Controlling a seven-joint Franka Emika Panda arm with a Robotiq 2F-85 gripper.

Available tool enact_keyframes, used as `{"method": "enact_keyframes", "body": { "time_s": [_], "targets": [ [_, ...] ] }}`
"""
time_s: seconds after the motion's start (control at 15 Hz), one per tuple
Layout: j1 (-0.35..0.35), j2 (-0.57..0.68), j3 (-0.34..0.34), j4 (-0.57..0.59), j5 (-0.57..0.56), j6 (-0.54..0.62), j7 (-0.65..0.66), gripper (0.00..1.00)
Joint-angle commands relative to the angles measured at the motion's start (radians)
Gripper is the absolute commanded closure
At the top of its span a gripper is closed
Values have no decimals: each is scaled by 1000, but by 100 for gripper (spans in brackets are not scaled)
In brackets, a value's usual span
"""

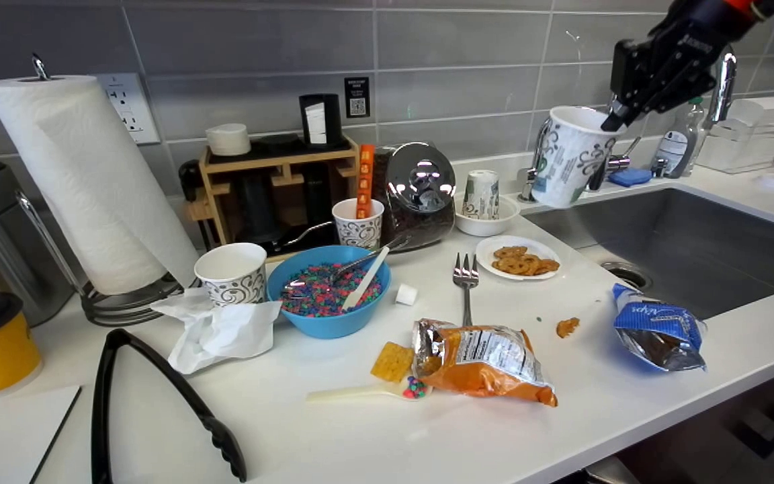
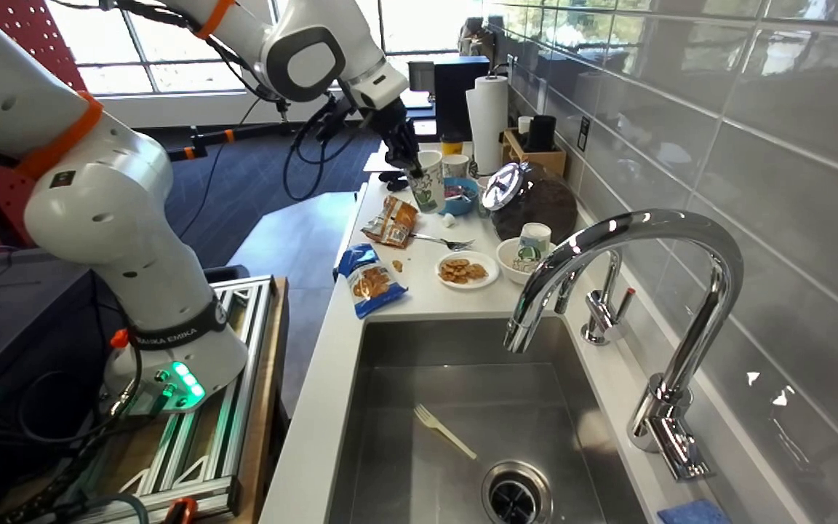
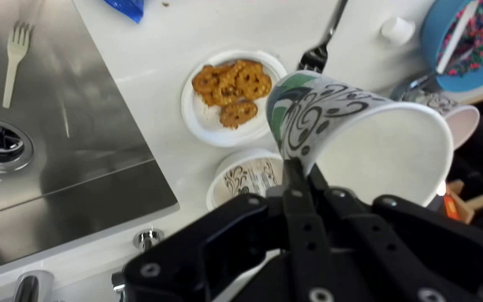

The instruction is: Put the coffee cup on the right in the sink.

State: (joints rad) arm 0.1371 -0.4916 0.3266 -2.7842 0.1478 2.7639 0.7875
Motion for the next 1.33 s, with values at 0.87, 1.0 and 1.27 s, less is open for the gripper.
{"method": "enact_keyframes", "body": {
  "time_s": [0.87, 1.0, 1.27],
  "targets": [
    [-332, -35, -52, 31, -61, 51, 93, 99],
    [-397, -13, -84, 31, -51, 57, 111, 99],
    [-481, 83, -97, 30, -64, 67, 160, 99]
  ]
}}
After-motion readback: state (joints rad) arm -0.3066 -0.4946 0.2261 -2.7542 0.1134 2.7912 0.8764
